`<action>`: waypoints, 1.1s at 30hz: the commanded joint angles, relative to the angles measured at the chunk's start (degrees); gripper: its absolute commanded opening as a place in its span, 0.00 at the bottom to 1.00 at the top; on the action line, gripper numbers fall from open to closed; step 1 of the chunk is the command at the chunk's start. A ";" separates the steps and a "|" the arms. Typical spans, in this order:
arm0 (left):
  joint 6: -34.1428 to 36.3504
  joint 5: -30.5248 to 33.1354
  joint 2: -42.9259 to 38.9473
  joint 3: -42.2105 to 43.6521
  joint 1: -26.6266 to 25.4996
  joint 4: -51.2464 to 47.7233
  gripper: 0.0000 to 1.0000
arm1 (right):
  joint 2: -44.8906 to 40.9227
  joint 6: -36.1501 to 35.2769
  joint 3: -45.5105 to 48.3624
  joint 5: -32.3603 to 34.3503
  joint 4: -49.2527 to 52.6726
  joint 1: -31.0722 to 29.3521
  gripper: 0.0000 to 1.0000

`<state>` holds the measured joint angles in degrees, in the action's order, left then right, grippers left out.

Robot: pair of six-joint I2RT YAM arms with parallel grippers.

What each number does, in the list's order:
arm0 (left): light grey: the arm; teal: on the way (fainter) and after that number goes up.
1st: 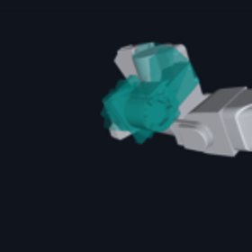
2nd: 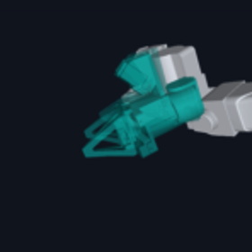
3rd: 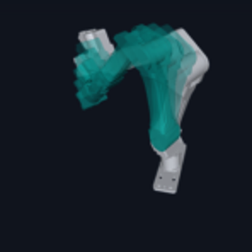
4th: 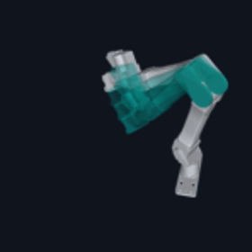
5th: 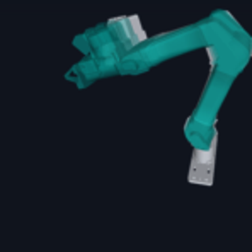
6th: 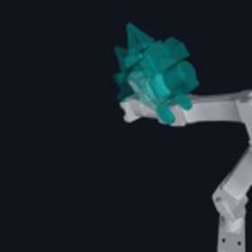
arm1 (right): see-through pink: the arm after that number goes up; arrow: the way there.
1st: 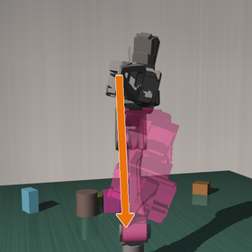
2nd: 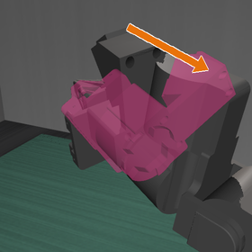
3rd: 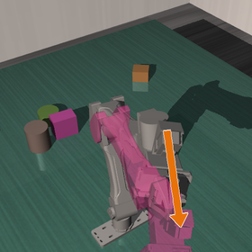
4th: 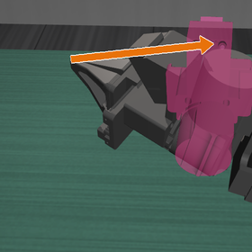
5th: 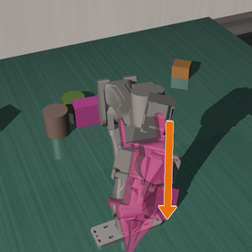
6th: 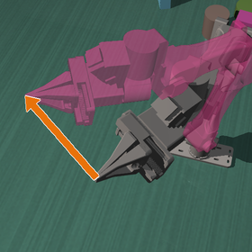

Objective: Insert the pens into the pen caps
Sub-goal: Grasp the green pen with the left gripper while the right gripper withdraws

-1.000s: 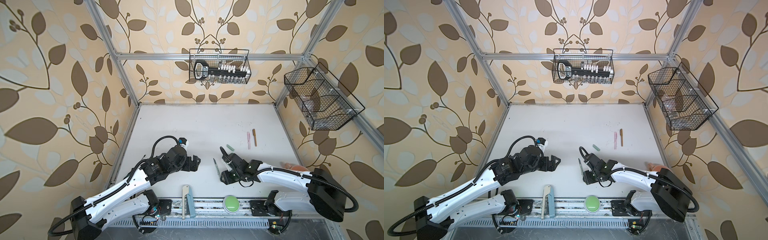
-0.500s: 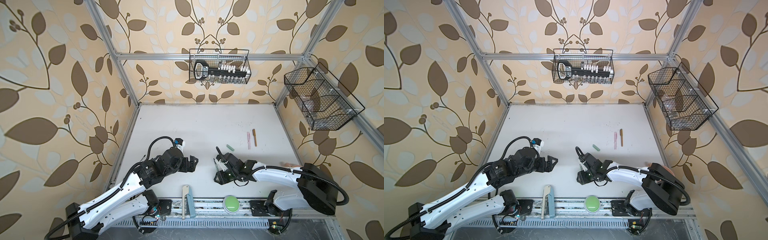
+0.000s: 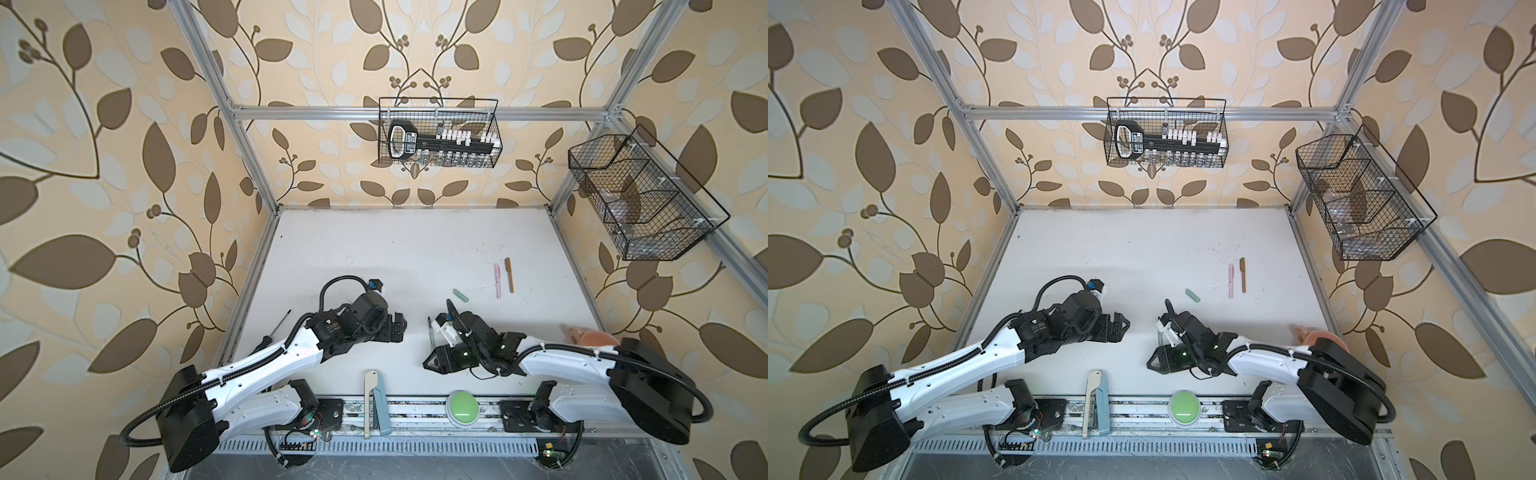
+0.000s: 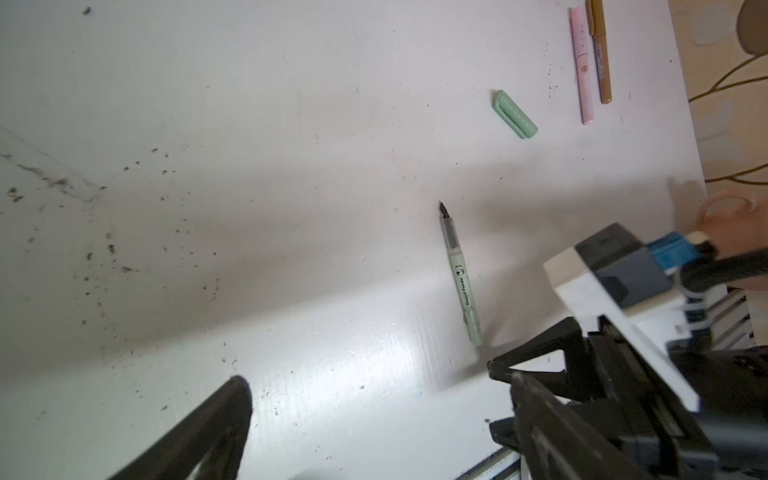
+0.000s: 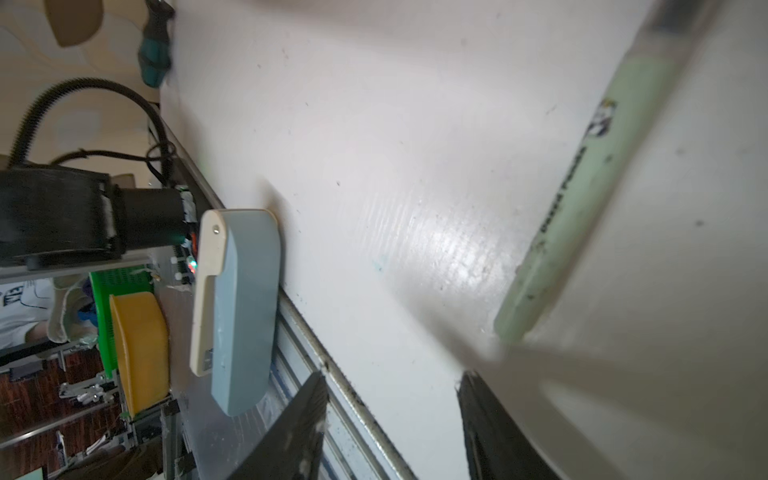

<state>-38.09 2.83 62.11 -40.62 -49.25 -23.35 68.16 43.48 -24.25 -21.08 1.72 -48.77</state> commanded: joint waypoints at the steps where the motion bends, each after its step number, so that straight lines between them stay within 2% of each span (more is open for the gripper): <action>1: -1.90 0.36 3.75 -2.16 -3.23 6.10 0.99 | -10.52 -1.04 -2.23 9.57 16.49 4.23 0.53; 3: -3.84 2.92 6.67 -3.66 -6.00 6.79 0.99 | -17.03 -3.13 -3.23 14.30 24.99 8.96 0.54; 5: -7.07 3.51 10.01 -5.05 -7.51 7.03 0.96 | -23.03 -4.69 -3.70 16.29 29.47 14.19 0.55; 9: -12.17 4.83 18.23 -9.70 -11.60 4.95 0.88 | -31.83 -6.01 -3.12 11.94 30.21 23.96 0.55; 11: -12.94 5.77 23.79 -13.60 -13.43 1.79 0.83 | -32.81 -7.11 -2.86 8.75 29.92 27.23 0.55; 12: -13.23 6.46 26.34 -16.10 -14.05 -0.45 0.77 | -32.49 -7.95 -2.82 7.34 29.72 28.58 0.55; 14: -13.24 5.56 30.50 -19.39 -14.55 -2.45 0.72 | -31.33 -9.50 -2.81 5.83 29.83 29.89 0.55; 19: -13.24 2.74 38.54 -26.21 -14.98 -7.35 0.65 | -29.29 -11.66 -2.79 4.22 29.28 30.67 0.54; 21: -15.41 2.84 40.32 -27.67 -15.24 -9.17 0.63 | -29.68 -12.06 -2.47 4.27 29.27 30.71 0.54; 33: -17.54 3.77 44.68 -27.63 -15.27 -6.70 0.55 | -29.23 -10.76 0.82 -0.01 23.43 30.82 0.54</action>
<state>-54.17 5.04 106.43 -67.42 -64.16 -29.26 39.00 32.91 -24.10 -19.38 26.94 -18.20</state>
